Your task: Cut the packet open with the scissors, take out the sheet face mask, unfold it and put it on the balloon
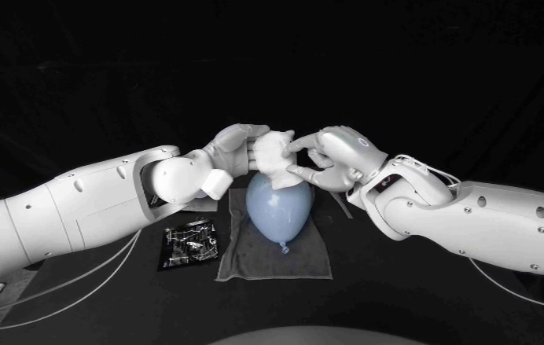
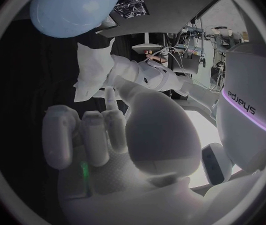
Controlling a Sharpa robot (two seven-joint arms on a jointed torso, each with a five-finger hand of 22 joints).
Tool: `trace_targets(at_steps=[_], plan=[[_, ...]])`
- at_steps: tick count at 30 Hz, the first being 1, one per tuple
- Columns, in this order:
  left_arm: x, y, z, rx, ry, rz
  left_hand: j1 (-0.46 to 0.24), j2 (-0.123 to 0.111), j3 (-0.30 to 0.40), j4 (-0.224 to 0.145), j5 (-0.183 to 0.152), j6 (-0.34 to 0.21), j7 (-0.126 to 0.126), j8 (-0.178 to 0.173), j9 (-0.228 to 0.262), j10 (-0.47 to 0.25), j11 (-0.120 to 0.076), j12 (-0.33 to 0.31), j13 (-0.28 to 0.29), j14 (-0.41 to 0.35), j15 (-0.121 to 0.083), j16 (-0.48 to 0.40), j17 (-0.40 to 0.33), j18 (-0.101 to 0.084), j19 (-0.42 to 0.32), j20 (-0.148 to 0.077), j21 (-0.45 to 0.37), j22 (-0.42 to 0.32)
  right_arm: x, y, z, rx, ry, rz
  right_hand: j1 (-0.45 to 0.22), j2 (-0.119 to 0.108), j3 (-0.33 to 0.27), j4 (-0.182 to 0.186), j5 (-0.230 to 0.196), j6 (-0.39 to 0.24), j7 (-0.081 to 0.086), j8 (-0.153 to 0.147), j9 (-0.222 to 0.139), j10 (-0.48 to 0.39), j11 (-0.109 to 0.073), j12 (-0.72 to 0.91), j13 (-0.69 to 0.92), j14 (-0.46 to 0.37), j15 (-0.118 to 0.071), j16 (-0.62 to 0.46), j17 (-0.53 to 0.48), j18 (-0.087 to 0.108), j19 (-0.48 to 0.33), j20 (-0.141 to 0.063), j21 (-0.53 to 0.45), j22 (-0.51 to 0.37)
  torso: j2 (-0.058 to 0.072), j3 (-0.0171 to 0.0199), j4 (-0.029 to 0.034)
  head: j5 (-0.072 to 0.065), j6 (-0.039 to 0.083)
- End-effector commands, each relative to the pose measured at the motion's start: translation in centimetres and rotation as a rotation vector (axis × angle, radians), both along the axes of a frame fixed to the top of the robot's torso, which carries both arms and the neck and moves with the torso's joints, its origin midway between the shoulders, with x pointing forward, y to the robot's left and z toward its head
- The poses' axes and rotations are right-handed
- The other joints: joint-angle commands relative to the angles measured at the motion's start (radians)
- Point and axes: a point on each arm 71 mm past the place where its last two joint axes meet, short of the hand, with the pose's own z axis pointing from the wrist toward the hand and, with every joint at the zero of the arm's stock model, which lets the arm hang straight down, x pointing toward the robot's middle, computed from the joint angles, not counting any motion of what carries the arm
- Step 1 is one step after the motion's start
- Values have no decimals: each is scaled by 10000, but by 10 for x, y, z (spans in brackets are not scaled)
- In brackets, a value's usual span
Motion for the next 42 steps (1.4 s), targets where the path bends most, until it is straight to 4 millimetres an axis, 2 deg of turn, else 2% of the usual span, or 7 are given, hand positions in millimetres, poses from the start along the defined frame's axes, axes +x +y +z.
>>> trace_targets(at_steps=[1,11,18,25,27,34,42], plan=[[-1,-3,1,-36,1,-232,7,85,-59,8,-11,-62,580,-46,-15,-59,17,-56,-14,-86,21,-44,-11,169,-45,16,-50,8,-3,4,0,-732,-975,163,60,-88,12,-58,-13,-7,28,-65,-14,742,-43,35,2237,1046,-82,35,2635,-22,276,-78,-20,1534,6,-1,0,18,-13],[-2,-3,1,-22,22,-257,14,100,-78,10,-11,-61,594,-44,-12,-75,20,-53,-12,-93,21,-40,-13,172,-32,14,-42,11,1,10,-2,-1030,-1170,98,107,-75,37,-85,-13,11,24,-76,-25,747,-45,46,2244,1046,-81,35,2635,-22,276,-76,-23,1534,1,5,8,65,-82],[-2,-4,2,-40,20,-289,19,109,-85,8,-10,-60,603,-41,-10,-78,21,-50,-11,-93,21,-37,-13,173,-24,13,-38,13,7,12,-6,-1417,-1084,-82,134,-50,59,-95,-13,31,20,-79,-31,748,-47,49,2245,1046,-82,35,2635,-22,277,-77,-21,1537,5,-6,5,73,-129],[-2,-5,2,-55,18,-307,25,118,-91,5,-10,-58,613,-38,-8,-80,23,-47,-10,-92,20,-33,-12,174,-16,11,-34,14,10,14,-8,-1659,-1072,-222,230,93,165,-129,-12,181,-5,-59,-43,763,-67,79,2262,1046,-96,35,2635,-30,296,-83,11,1565,0,-2,4,104,-159],[-3,-5,2,-60,16,-306,34,128,-98,0,-9,-55,624,-33,-6,-82,26,-44,-8,-87,18,-27,-11,175,-6,10,-29,16,11,15,-8,-1725,-1074,-253,297,194,252,-163,-18,419,-76,32,-20,779,-120,112,2280,1046,-133,35,2635,-36,313,-104,40,1589,0,-3,4,110,-165],[-2,-5,2,-95,16,-304,38,132,-101,-3,-9,-53,629,-31,-4,-83,27,-43,-8,-85,18,-24,-11,175,-2,9,-27,16,12,15,-10,-1921,-1093,-289,331,284,311,-237,-18,1015,-300,332,86,796,-307,145,2299,1046,-280,35,2635,-47,341,-224,89,1634,0,-5,-2,117,-181],[-2,-5,2,-113,19,-299,44,138,-104,-8,-9,-52,636,-29,-3,-85,29,-42,-7,-80,17,-20,-10,176,5,7,-24,17,13,14,-12,-2093,-1067,-381,348,339,312,-293,-18,1224,-405,484,150,808,-402,167,2312,1046,-368,35,2635,-56,358,-308,116,1660,0,-2,-2,118,-203]])
